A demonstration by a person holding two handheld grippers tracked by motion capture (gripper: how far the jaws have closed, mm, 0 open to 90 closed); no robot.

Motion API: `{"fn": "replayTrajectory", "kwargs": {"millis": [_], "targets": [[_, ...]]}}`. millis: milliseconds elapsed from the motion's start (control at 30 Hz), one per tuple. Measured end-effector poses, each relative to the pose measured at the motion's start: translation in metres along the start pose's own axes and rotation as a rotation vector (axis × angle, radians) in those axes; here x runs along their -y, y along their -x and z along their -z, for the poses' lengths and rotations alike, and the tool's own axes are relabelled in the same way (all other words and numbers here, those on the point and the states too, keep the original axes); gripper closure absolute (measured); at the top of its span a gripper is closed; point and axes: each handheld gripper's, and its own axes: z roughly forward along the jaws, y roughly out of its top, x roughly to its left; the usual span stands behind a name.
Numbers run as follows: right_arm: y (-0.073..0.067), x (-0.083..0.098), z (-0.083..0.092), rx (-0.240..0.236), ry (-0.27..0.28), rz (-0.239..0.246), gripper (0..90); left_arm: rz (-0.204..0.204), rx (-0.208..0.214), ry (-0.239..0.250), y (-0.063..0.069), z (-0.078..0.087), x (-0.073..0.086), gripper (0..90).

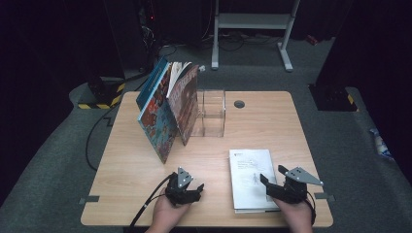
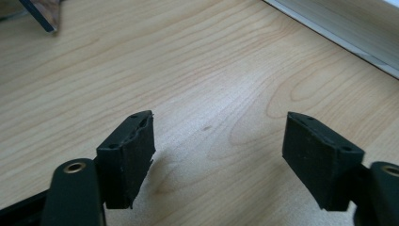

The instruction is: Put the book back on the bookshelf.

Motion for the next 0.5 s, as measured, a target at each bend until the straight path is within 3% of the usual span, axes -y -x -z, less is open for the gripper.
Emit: {"fn": "replayTrajectory", "kwargs": {"millis": [167, 233, 300, 367, 500], "targets": [[-0.001, 0.004, 0.003, 0.014, -0.085, -0.010, 17.6, 0.036, 0.058, -0.030, -0.004, -0.003, -0.001, 20.8], [0.000, 0.008, 0.005, 0.020, -0.107, -0.013, 18.0, 0.031, 0.069, -0.029, -0.005, -0.004, -0.001, 18.7], [0.002, 0.012, 0.006, 0.017, -0.134, -0.037, 19.2, 0.019, 0.063, -0.042, -0.004, -0.005, -0.002, 13.4], [0.004, 0.016, 0.007, 0.008, -0.158, -0.070, 20.1, 0.001, 0.038, -0.049, -0.002, -0.005, -0.002, 13.6], [0.005, 0.018, 0.006, 0.002, -0.172, -0.099, 19.7, -0.008, 0.039, -0.059, 0.000, -0.006, -0.002, 11.2]]}}
